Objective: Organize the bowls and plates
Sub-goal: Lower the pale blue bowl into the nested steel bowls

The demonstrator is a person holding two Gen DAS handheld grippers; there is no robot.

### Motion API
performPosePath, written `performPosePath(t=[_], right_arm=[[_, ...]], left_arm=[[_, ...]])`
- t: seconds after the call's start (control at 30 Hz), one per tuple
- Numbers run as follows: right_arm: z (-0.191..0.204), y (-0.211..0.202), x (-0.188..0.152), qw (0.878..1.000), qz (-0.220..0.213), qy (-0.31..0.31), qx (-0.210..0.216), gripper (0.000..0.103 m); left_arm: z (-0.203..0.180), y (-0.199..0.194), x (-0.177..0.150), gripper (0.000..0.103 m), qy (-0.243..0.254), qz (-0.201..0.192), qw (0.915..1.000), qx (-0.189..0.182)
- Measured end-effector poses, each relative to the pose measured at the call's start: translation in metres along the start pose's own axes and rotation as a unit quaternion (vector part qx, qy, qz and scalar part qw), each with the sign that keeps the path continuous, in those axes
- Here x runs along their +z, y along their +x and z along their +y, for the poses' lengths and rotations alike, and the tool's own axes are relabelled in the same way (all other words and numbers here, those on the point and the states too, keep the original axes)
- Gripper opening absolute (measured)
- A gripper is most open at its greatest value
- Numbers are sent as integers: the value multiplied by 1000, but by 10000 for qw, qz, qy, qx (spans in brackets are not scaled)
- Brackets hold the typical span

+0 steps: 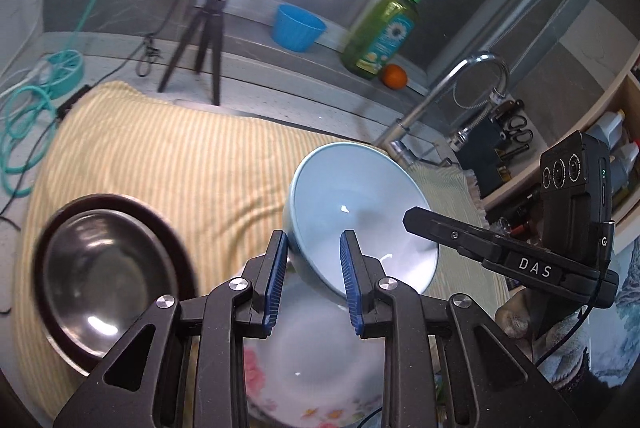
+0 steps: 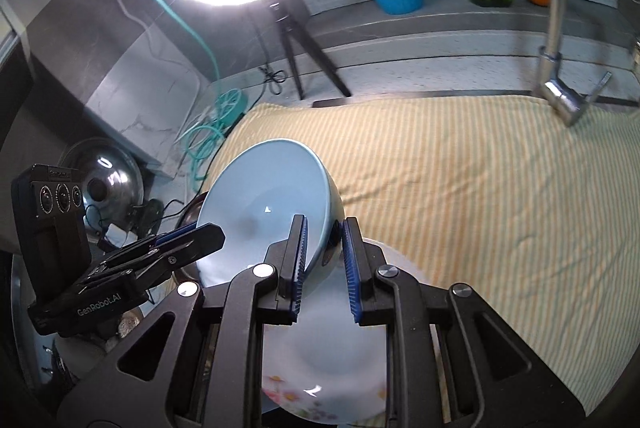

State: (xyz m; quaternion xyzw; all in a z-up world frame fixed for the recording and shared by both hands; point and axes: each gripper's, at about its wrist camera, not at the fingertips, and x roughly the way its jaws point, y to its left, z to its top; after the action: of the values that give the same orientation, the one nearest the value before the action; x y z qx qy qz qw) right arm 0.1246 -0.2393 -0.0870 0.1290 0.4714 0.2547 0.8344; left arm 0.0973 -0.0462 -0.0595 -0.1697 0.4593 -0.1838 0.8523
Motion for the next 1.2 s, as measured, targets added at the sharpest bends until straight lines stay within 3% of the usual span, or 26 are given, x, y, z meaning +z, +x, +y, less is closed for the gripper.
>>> performPosePath(t=[0.53,1.2], right_arm=[[97,72,-4,9945,524,-838,340,19],[125,125,-23,9861,1039,-1292,61,19]], left_arm=[[86,-59,-11,24,-529,-291,9960,655],[124,-57,-31,24,-781,-73,9921,977]])
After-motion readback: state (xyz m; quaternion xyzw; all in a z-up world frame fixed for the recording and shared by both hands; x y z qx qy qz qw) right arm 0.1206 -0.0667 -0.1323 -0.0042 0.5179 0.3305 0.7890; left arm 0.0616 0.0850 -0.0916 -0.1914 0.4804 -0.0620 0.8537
